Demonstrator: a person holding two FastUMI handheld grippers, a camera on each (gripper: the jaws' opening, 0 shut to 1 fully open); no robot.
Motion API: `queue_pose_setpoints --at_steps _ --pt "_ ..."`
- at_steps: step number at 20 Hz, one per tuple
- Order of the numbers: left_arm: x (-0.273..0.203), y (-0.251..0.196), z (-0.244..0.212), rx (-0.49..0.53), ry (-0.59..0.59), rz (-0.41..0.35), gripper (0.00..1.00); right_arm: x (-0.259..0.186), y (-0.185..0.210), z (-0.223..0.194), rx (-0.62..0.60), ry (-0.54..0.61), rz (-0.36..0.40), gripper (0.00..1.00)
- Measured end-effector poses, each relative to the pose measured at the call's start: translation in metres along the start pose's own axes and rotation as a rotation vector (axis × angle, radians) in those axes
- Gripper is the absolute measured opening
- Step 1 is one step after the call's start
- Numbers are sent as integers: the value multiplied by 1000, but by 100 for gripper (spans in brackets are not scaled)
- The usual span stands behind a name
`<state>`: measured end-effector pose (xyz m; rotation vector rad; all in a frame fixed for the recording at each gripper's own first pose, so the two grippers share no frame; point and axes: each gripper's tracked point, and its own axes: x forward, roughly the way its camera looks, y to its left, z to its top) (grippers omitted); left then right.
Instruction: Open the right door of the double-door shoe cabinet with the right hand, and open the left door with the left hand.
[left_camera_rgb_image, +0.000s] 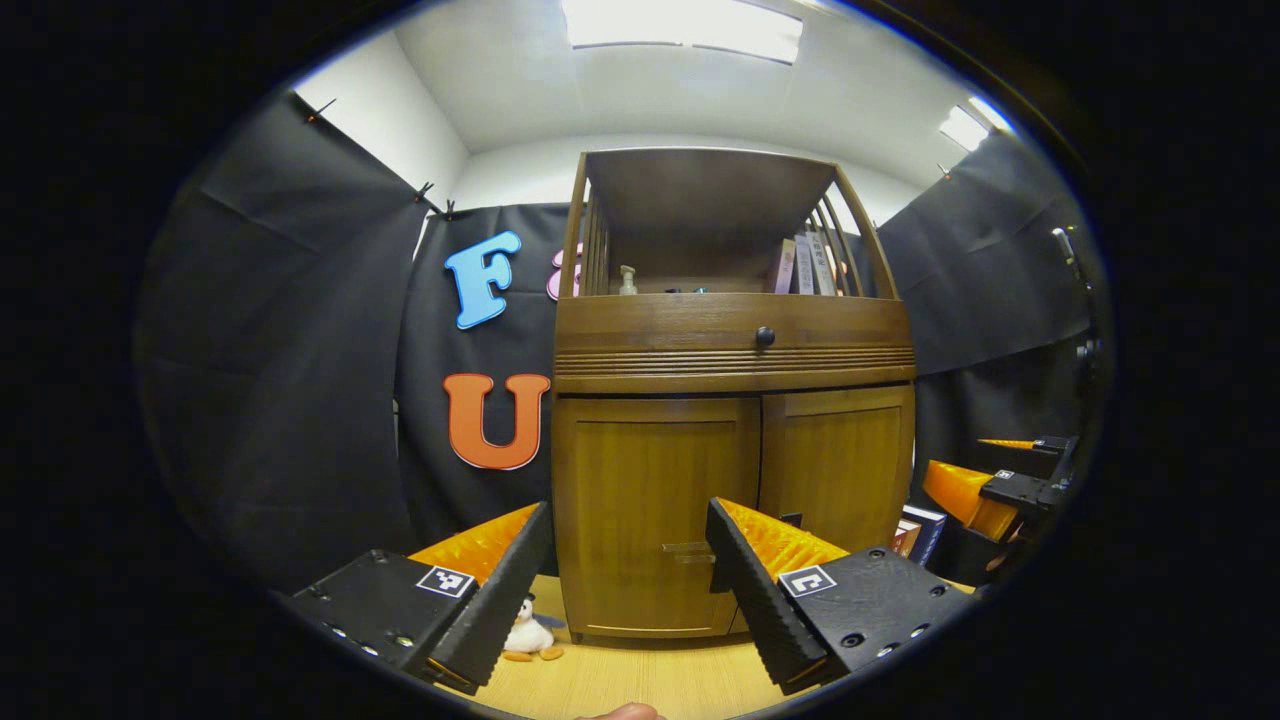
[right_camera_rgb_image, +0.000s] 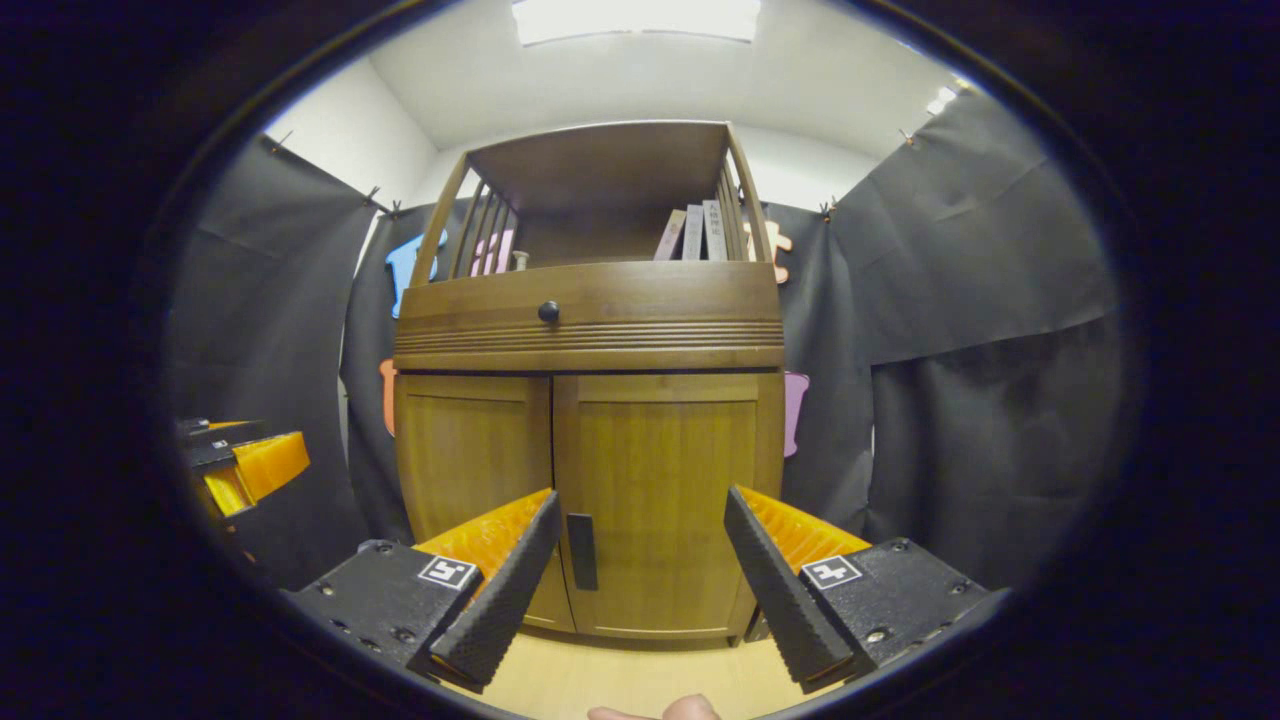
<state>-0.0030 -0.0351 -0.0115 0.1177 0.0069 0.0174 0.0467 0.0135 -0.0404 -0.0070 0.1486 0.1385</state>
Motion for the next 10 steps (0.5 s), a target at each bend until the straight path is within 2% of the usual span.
queue_pose_setpoints --at_steps 4,10 --pt "0 -4 -4 7 21 2 95 12 6 -13 -7 26 2 100" --pt "-11 13 -10 22 39 57 95 49 27 -42 2 89 34 100"
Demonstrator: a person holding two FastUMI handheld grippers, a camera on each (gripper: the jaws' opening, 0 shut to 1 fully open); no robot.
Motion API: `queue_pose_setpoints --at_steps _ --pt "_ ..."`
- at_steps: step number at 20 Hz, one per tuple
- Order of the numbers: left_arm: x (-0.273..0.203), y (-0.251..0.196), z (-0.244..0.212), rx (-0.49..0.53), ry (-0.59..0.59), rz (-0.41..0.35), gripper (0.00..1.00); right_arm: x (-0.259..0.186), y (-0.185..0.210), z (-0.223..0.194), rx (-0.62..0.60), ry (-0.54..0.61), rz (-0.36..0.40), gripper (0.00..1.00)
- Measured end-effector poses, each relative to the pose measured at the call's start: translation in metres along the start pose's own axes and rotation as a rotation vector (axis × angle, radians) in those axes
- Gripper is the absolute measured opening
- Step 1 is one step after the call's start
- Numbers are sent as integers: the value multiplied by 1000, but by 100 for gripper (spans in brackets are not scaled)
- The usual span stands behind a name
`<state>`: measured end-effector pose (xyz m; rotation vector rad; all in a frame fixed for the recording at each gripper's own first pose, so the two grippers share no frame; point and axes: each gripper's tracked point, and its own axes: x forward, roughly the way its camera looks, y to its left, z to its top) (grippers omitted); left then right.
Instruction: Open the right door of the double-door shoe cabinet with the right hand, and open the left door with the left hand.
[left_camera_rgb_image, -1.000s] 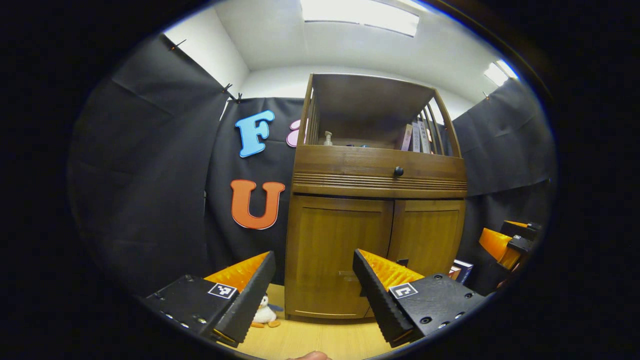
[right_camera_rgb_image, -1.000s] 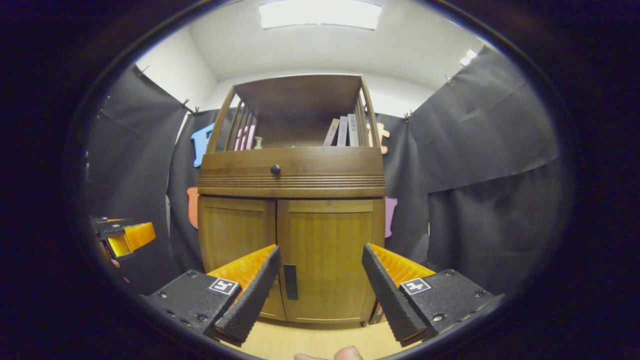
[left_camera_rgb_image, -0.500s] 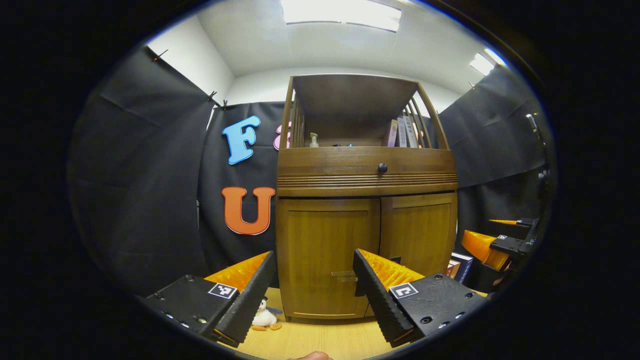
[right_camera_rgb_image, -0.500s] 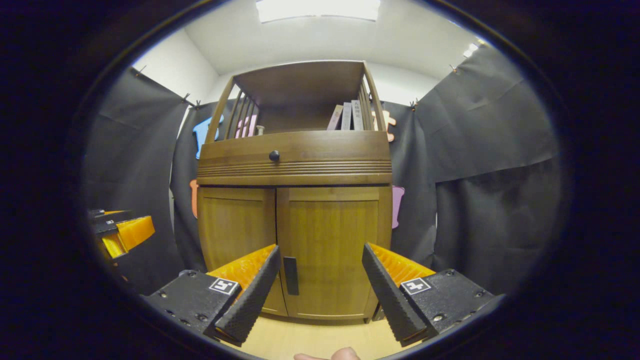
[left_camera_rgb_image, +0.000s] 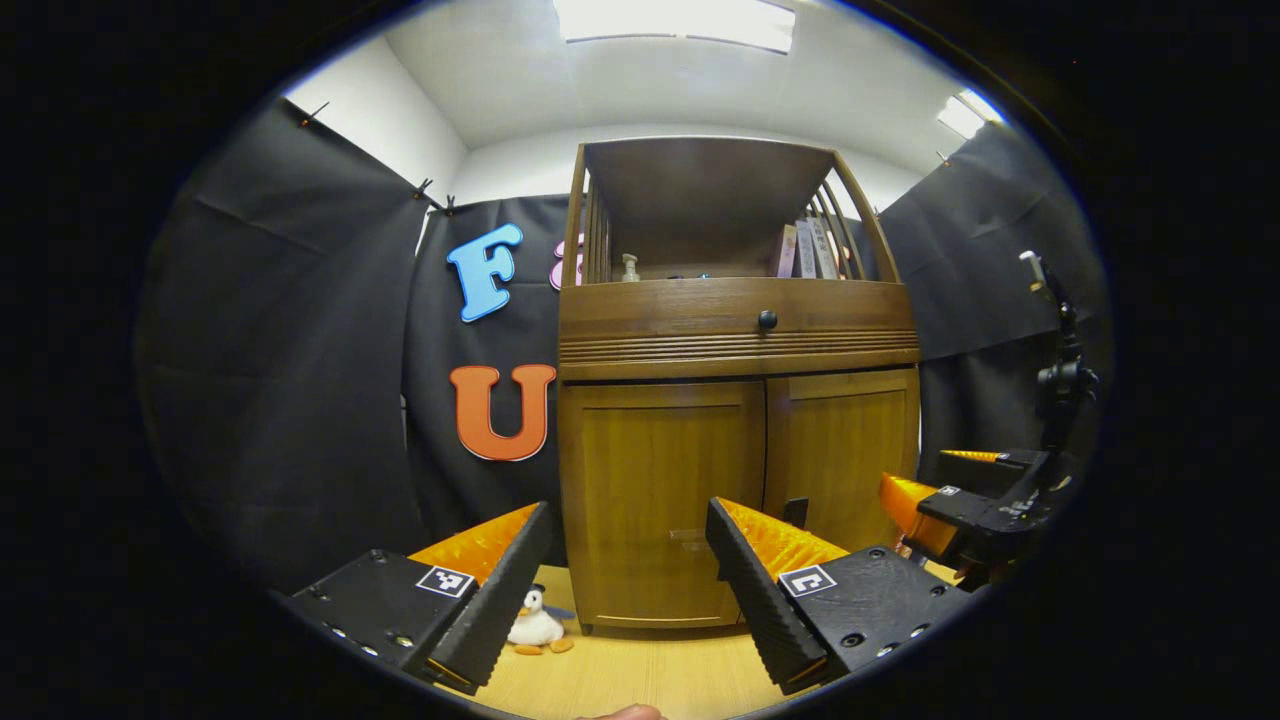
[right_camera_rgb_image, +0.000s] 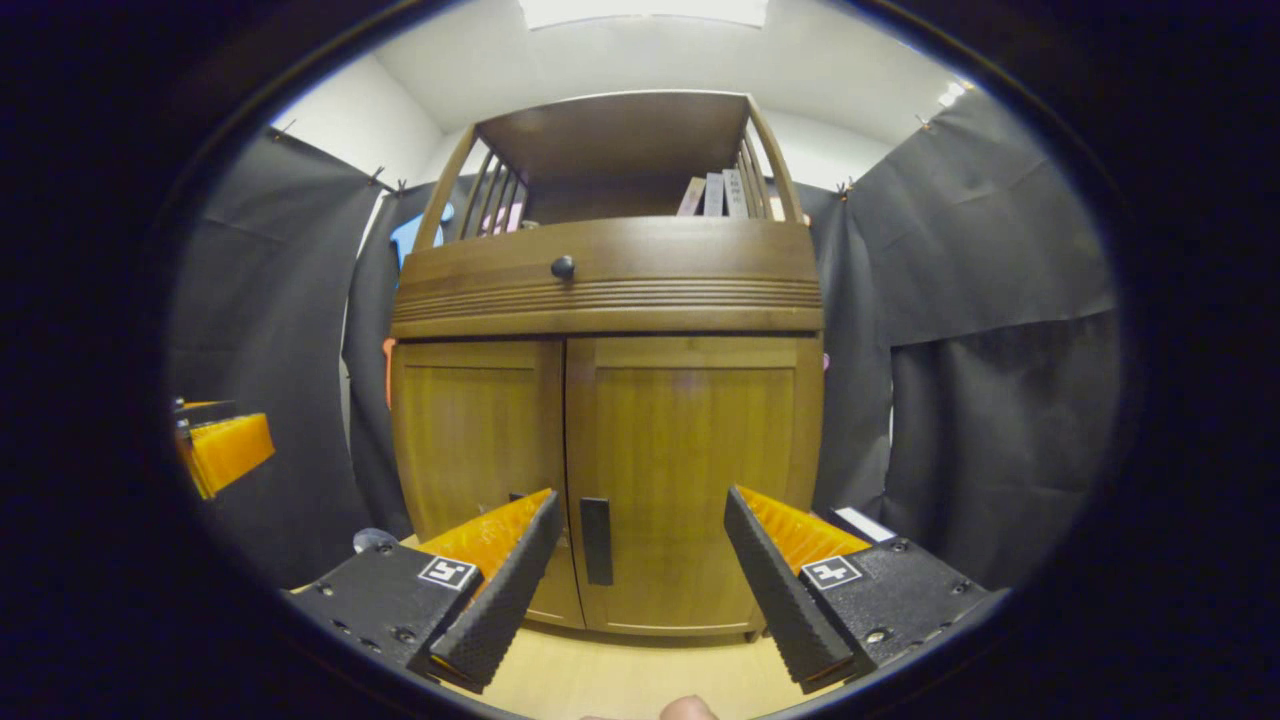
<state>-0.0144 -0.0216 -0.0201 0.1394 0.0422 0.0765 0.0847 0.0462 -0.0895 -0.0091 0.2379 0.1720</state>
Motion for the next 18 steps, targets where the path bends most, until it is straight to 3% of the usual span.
queue_pose_setpoints --at_steps 12,18 --pt "-21 53 -8 23 13 142 95 95 31 -76 40 210 18 96" --pt "-27 78 -17 13 29 190 95 141 28 -104 28 266 -37 80"
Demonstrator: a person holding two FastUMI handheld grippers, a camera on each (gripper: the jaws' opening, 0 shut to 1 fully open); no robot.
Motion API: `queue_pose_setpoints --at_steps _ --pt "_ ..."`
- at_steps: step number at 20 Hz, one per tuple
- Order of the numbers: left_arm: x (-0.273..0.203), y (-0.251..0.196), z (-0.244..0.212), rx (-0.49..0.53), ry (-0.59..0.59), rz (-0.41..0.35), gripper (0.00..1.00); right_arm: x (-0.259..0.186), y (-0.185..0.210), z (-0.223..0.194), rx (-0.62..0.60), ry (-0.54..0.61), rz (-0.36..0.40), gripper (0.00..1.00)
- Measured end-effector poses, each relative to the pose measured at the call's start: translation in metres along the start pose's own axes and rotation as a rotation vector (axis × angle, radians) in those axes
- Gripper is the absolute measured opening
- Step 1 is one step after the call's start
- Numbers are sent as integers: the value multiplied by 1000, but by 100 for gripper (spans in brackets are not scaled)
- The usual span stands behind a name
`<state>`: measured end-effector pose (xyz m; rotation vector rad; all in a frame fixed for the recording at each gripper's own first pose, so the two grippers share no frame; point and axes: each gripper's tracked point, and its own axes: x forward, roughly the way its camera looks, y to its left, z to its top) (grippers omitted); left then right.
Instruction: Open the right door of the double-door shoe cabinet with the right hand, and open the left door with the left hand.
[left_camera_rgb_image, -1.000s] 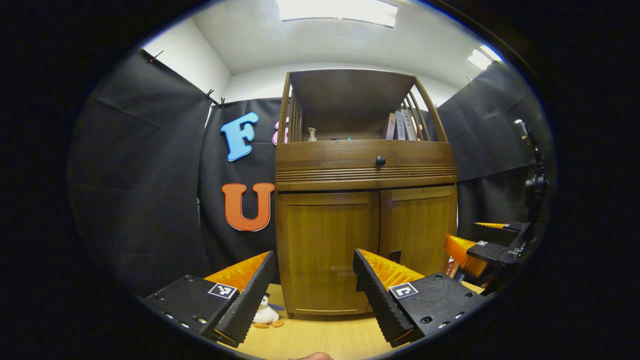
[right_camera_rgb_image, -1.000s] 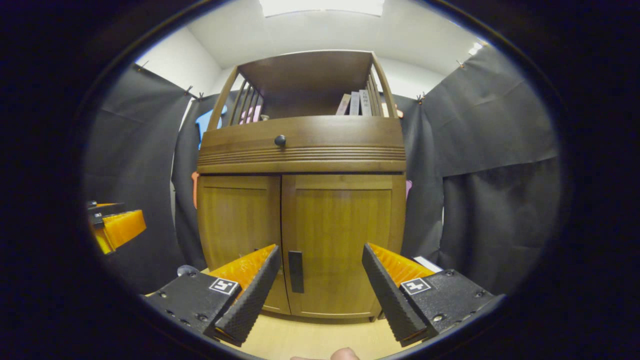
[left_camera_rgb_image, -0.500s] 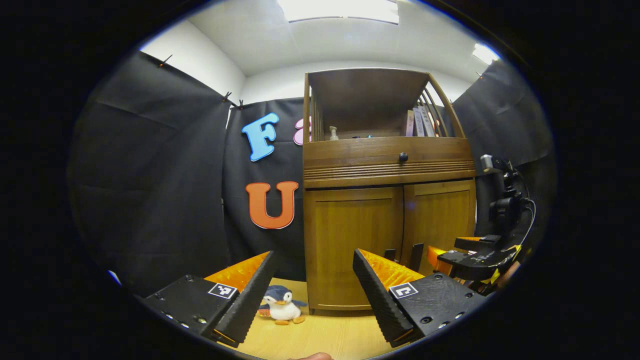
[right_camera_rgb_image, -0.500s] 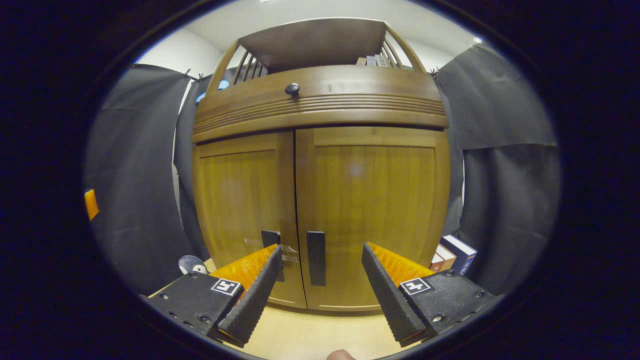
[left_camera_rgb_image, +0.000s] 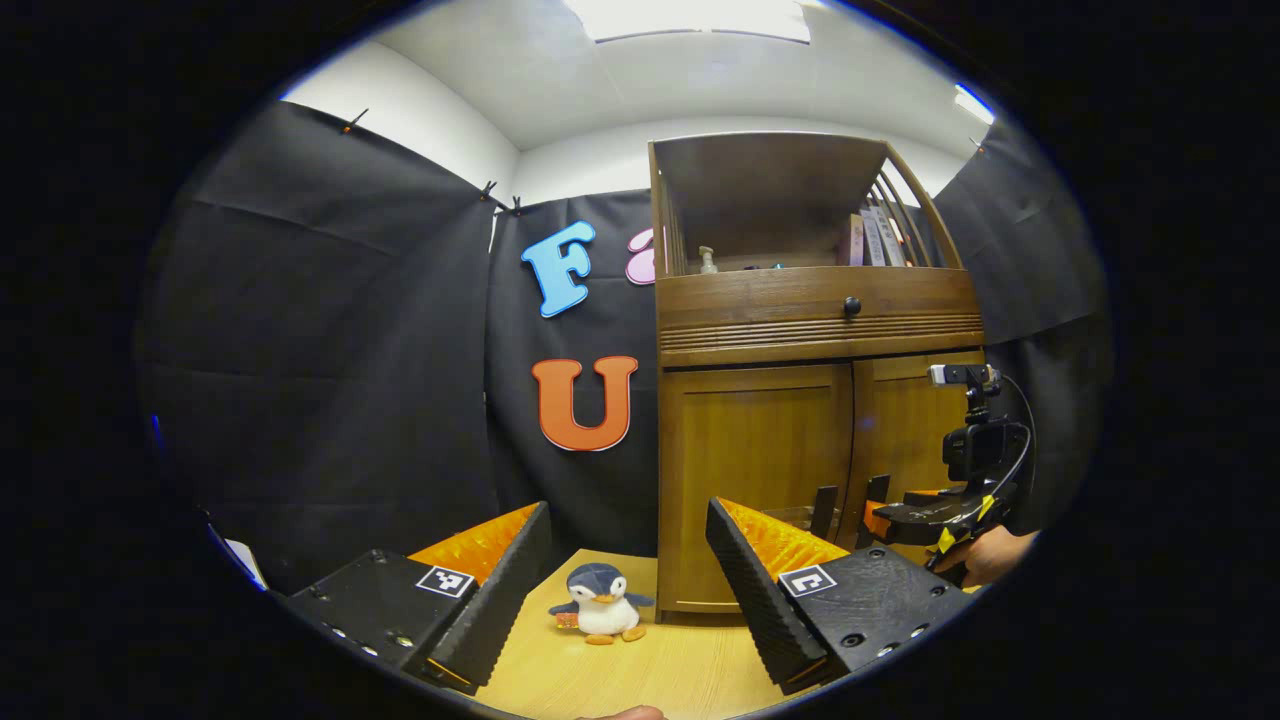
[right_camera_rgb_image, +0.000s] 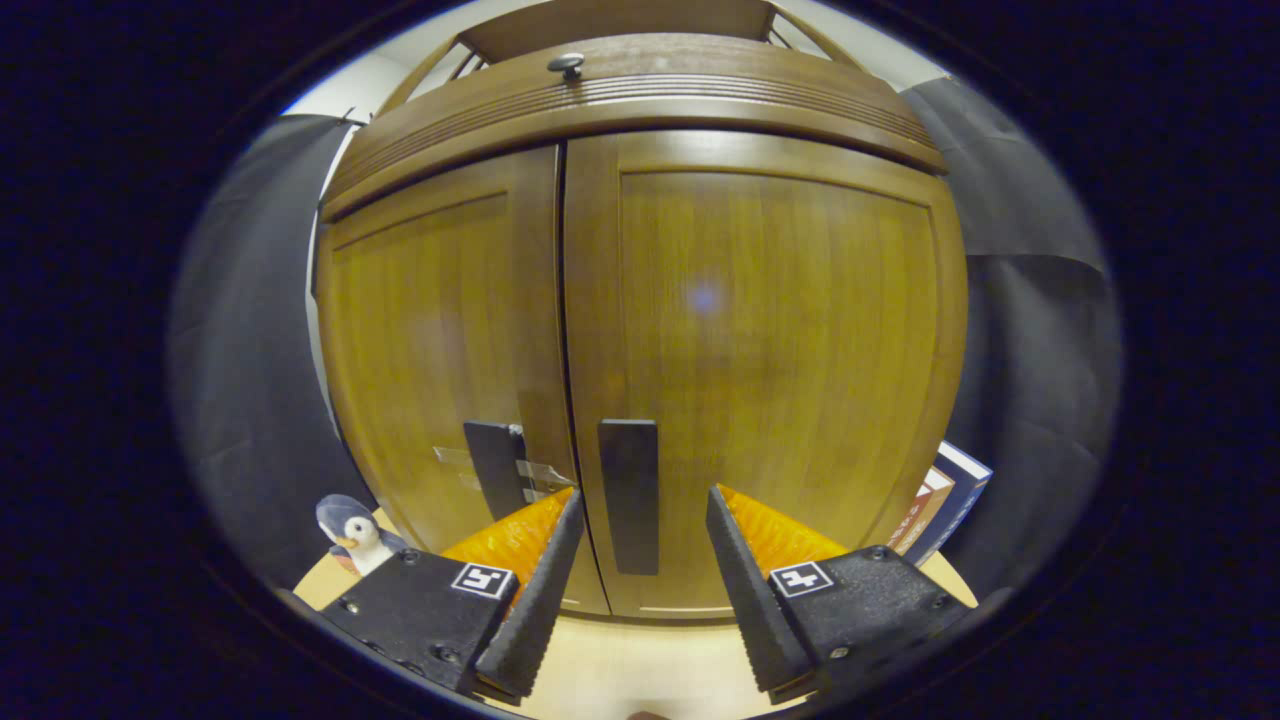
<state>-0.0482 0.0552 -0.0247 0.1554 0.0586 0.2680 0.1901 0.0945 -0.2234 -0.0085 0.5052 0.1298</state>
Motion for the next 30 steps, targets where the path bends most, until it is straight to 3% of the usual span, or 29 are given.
queue_pose_setpoints --at_steps 6,11,17,22,30 --pt "5 17 -3 22 3 29 95 27 2 -8 46 10 -51 59" --pt "9 20 -13 -11 25 19 95 41 7 -9 88 -10 -42 39" --pt "17 6 -16 -19 37 -36 95 38 7 -10 91 -7 -41 32" --pt "22 -18 -20 -24 56 -98 95 13 4 -16 75 -6 -21 32" --pt "19 -65 -24 -32 77 -215 95 -44 -11 -31 49 15 81 32"
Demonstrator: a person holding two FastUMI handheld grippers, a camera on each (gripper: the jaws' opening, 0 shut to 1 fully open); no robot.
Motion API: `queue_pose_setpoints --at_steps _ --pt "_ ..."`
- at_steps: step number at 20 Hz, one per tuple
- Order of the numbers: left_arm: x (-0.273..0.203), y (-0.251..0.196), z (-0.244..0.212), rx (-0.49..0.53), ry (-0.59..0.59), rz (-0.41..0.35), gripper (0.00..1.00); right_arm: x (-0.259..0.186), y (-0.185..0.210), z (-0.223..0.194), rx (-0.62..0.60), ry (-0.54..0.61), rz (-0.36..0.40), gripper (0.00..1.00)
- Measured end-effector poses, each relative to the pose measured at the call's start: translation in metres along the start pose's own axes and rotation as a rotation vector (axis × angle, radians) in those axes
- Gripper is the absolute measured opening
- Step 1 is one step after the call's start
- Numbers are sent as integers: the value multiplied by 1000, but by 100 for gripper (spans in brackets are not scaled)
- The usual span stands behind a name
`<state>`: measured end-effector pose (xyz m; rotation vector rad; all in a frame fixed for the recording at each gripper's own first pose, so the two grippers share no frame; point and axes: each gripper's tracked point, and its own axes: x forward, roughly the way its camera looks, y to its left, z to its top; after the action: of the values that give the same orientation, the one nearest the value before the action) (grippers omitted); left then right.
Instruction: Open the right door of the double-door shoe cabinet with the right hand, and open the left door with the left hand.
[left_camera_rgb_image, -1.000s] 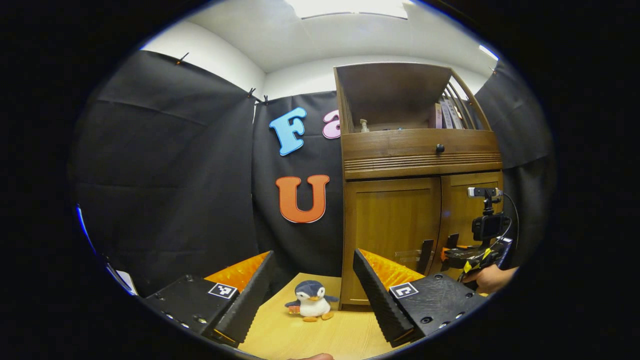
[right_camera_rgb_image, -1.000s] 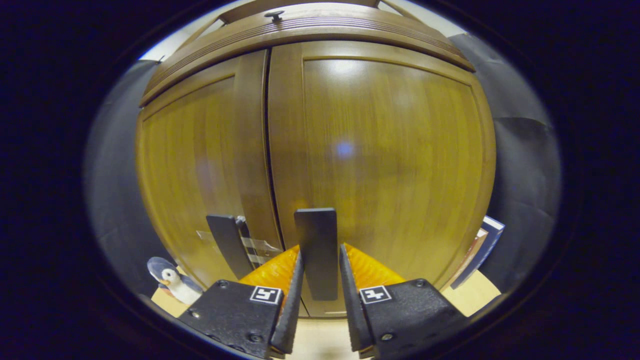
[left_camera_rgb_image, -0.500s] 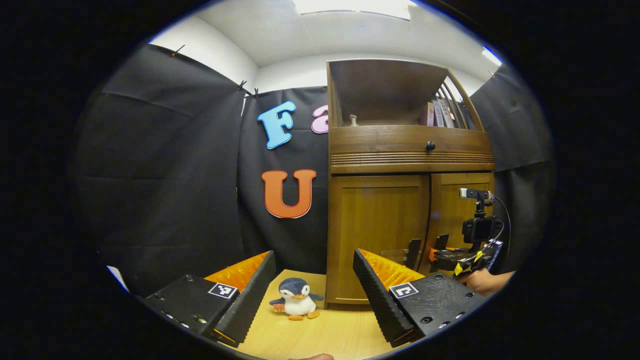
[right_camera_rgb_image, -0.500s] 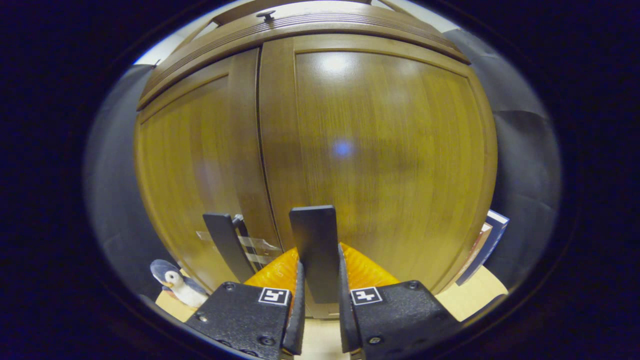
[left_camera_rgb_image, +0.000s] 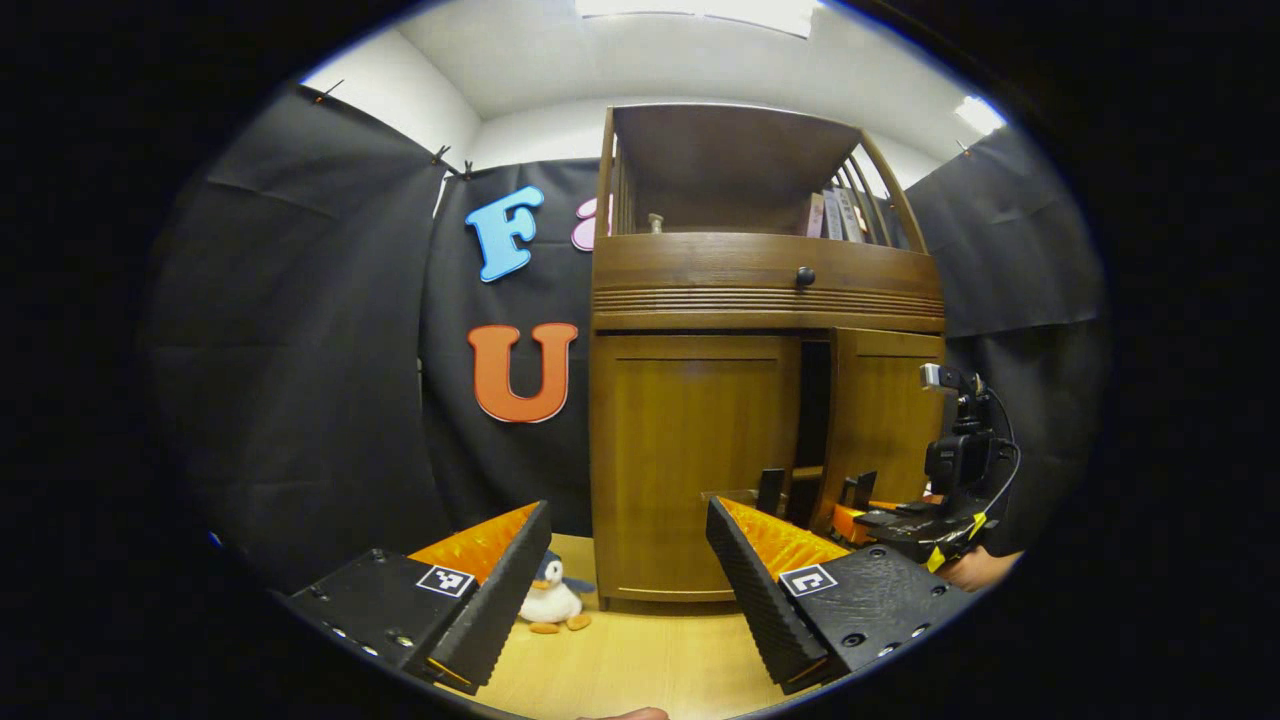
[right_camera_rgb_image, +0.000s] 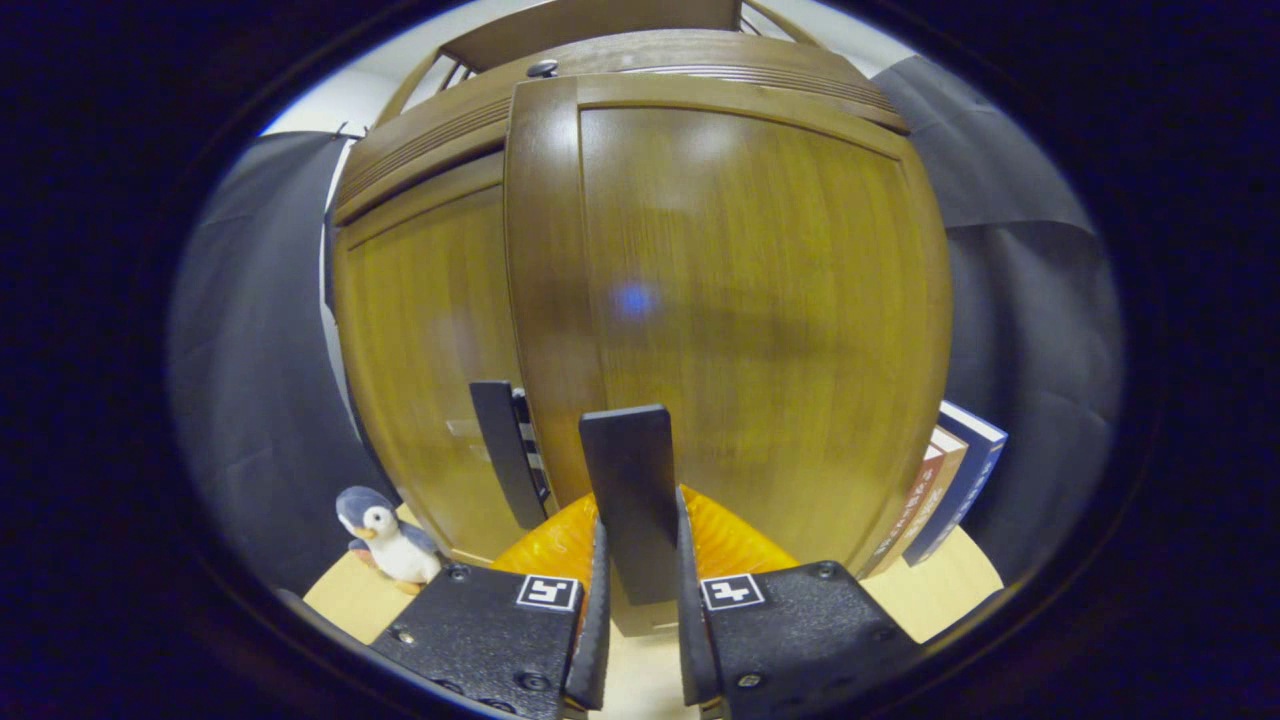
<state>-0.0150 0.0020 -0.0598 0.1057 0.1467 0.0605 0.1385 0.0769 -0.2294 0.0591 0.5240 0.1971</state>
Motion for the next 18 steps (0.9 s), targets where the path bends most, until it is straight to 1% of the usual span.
queue_pose_setpoints --at_steps 4,8,10,13,15,18 --pt "5 -24 0 5 -4 -59 95 -32 -12 -8 2 11 3 32" --pt "9 -44 0 -28 -4 -110 95 -62 -31 -14 6 7 -26 31" --pt "12 -53 0 -32 3 -129 95 -74 -38 -17 3 6 -28 31" --pt "16 -65 -1 -37 4 -155 95 -92 -53 -19 16 21 -37 29" --pt "20 -74 -4 -41 11 -170 95 -104 -66 -20 15 20 -56 28" --pt "25 -91 -6 -44 17 -200 95 -121 -85 -24 8 34 -108 27"
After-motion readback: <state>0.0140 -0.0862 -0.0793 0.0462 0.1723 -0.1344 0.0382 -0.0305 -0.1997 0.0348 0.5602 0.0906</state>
